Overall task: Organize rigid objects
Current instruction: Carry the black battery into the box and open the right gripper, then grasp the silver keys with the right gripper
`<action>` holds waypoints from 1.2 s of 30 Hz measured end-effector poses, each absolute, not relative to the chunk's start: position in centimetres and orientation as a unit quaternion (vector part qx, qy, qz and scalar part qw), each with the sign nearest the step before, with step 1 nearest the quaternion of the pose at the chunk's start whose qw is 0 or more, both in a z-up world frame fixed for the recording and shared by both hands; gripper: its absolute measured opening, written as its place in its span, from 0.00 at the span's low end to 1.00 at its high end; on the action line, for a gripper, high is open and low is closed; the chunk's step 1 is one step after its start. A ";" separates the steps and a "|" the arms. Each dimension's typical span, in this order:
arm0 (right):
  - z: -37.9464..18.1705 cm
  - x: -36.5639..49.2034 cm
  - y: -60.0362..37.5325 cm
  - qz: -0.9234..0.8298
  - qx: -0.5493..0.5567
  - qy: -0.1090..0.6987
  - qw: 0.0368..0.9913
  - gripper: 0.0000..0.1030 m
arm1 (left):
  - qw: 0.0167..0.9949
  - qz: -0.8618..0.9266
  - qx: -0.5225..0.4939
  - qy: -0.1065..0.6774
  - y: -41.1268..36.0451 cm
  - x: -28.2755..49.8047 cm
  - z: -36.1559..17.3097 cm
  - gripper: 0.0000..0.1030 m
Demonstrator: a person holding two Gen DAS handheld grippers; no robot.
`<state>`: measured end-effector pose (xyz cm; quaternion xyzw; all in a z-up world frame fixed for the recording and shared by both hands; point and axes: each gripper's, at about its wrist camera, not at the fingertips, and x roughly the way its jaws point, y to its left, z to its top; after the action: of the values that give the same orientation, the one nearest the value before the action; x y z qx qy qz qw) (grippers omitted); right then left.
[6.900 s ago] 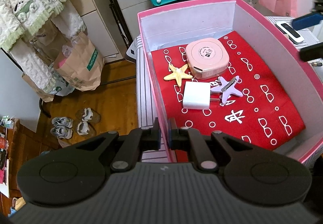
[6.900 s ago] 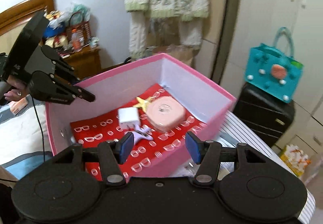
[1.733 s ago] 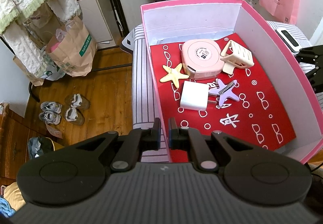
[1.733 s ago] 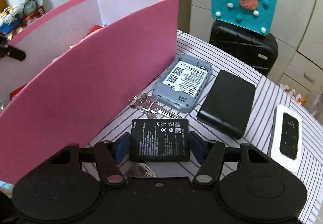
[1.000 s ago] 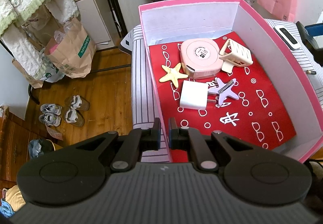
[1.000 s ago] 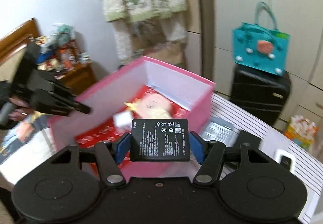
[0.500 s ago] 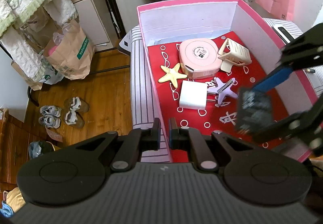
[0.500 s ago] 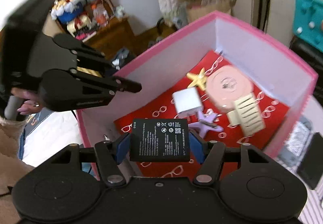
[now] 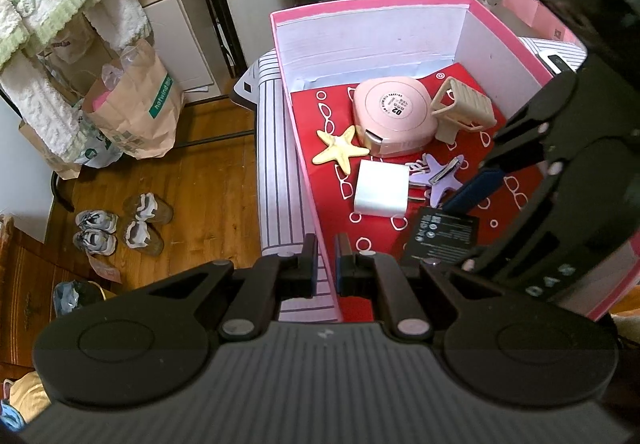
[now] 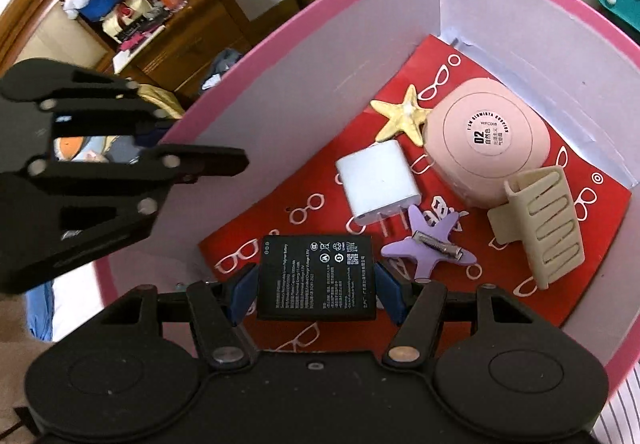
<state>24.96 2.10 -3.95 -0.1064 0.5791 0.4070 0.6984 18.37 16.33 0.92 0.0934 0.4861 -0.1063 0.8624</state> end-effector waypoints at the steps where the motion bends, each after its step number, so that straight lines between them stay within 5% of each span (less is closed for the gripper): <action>1: -4.2 25.2 2.2 0.405 -0.105 0.581 0.698 0.66 | 0.862 -0.106 0.093 0.486 16.3 18.4 0.9 0.07; 9: -3.5 26.0 1.5 0.417 -0.041 0.582 0.697 0.68 | 0.863 -0.103 0.090 0.486 16.3 18.3 0.9 0.07; 22: 3.6 19.9 -11.6 0.384 -0.018 0.420 0.822 0.69 | 0.870 -0.102 0.093 0.473 16.3 17.8 0.8 0.06; 36: -3.9 16.2 -20.4 0.259 -0.053 0.409 0.873 0.69 | 0.876 -0.094 0.078 0.467 16.5 17.6 0.8 0.06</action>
<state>16.19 -20.41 -3.87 -0.0529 0.4095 0.2587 0.8733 17.58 16.52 0.82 0.0782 0.4671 -0.0945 0.8757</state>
